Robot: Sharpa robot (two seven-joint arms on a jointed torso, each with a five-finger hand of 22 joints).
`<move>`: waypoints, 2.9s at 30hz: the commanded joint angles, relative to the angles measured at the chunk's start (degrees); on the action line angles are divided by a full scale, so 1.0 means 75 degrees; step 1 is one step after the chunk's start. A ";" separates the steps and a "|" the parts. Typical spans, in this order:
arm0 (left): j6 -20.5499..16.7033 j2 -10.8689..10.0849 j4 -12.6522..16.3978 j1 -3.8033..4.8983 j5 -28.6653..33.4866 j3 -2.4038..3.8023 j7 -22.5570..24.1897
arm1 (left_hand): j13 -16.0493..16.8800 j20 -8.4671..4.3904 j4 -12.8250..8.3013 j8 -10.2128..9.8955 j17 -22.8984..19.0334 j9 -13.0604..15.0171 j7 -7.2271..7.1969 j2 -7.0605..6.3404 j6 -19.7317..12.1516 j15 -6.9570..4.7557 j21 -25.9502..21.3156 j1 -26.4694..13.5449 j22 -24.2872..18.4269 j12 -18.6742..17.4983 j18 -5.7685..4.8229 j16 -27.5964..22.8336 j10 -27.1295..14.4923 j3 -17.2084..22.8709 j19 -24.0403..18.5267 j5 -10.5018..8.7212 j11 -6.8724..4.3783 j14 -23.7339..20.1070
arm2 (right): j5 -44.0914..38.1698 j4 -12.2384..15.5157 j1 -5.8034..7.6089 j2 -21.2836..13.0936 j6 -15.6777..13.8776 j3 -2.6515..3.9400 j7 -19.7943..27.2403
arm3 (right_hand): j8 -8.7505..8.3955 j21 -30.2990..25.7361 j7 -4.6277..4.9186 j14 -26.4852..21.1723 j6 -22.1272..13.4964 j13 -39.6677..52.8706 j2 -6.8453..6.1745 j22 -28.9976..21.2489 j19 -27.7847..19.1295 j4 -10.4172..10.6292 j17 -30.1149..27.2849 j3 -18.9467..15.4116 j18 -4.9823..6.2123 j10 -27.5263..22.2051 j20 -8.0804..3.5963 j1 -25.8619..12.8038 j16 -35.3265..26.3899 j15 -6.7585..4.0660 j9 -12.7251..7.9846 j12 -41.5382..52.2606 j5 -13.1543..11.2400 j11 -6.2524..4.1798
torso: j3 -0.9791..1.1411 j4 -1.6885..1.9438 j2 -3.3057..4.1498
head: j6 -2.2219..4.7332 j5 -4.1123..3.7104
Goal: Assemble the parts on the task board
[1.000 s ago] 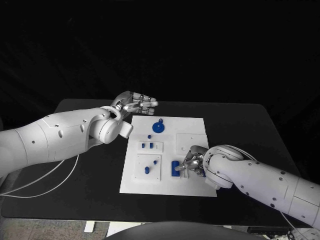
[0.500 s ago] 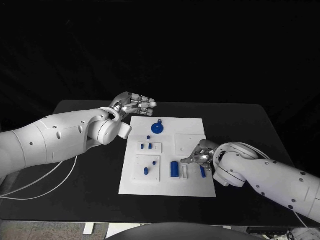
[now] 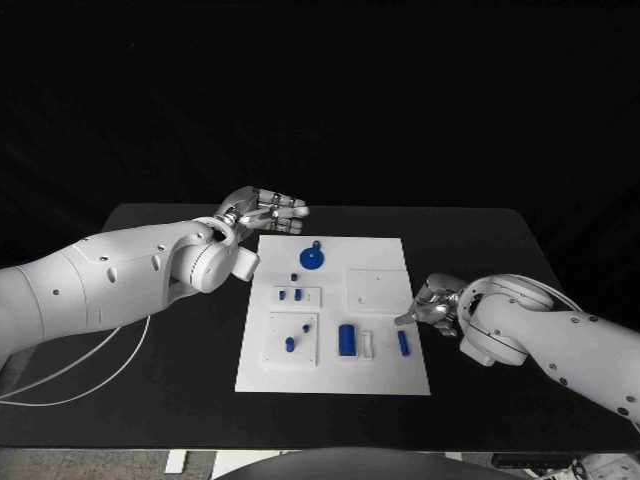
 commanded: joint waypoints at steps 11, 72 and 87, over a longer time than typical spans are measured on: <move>0.0123 0.0012 0.0027 -0.0003 -0.0016 0.0003 0.0052 | 0.0009 0.0050 0.0041 -0.0002 0.0002 0.0005 0.0027 -0.0025 0.0029 -0.0014 0.0032 -0.0035 -0.0013 0.0045 0.0027 -0.0018 -0.0047 0.0015 0.0010 0.0019 -0.0016 -0.0046 | -0.0909 -0.0343 -0.0212 0.0221 0.0893 -0.0076 -0.0510 | -0.0030 0.0030 0.0042 0.0035 -0.0155 -0.0044 -0.0040 0.0727 0.0316 -0.0140 0.0005 0.0162 -0.0055 -0.0003 0.0050 -0.0170 0.0035 0.0072 0.0006 -0.0108 0.0011 0.0052 | -0.0004 0.0025 0.0007 | -0.0022 -0.0041; 0.0287 0.0004 0.0063 -0.0002 -0.0024 0.0001 -0.0022 | 0.0009 0.0049 0.0043 -0.0001 0.0001 0.0004 0.0036 -0.0017 -0.0040 -0.0015 0.0045 -0.0009 -0.0028 0.0043 0.0024 -0.0019 -0.0047 0.0015 0.0003 -0.0023 -0.0014 -0.0041 | -0.0781 -0.1331 -0.0428 0.1102 0.0420 -0.0756 -0.0270 | -0.0035 0.0170 0.0264 0.0003 -0.0341 -0.0173 0.0295 0.0721 0.0185 -0.2247 0.0010 0.2208 0.0063 -0.0156 0.0115 -0.0041 -0.0022 0.0121 -0.0569 -0.0241 0.3018 0.0108 | -0.0009 0.0015 0.0001 | -0.0122 0.0032; 0.0292 -0.0017 0.0078 -0.0002 -0.0028 -0.0001 -0.0037 | 0.0009 0.0049 0.0052 -0.0004 0.0002 0.0003 0.0037 -0.0001 -0.0044 -0.0015 0.0045 -0.0023 -0.0029 0.0045 0.0024 -0.0018 -0.0047 0.0010 0.0001 -0.0046 -0.0013 -0.0043 | 0.0171 -0.0675 -0.0425 0.0837 -0.0513 -0.0610 -0.0094 | -0.0031 0.0076 0.0153 0.0016 -0.0133 -0.0186 0.0588 0.0702 0.0243 -0.2135 -0.0024 0.0956 0.0020 -0.0136 0.0079 -0.0117 -0.0046 0.0083 -0.0556 -0.0234 0.2368 0.0059 | -0.0011 0.0016 0.0003 | -0.0118 0.0035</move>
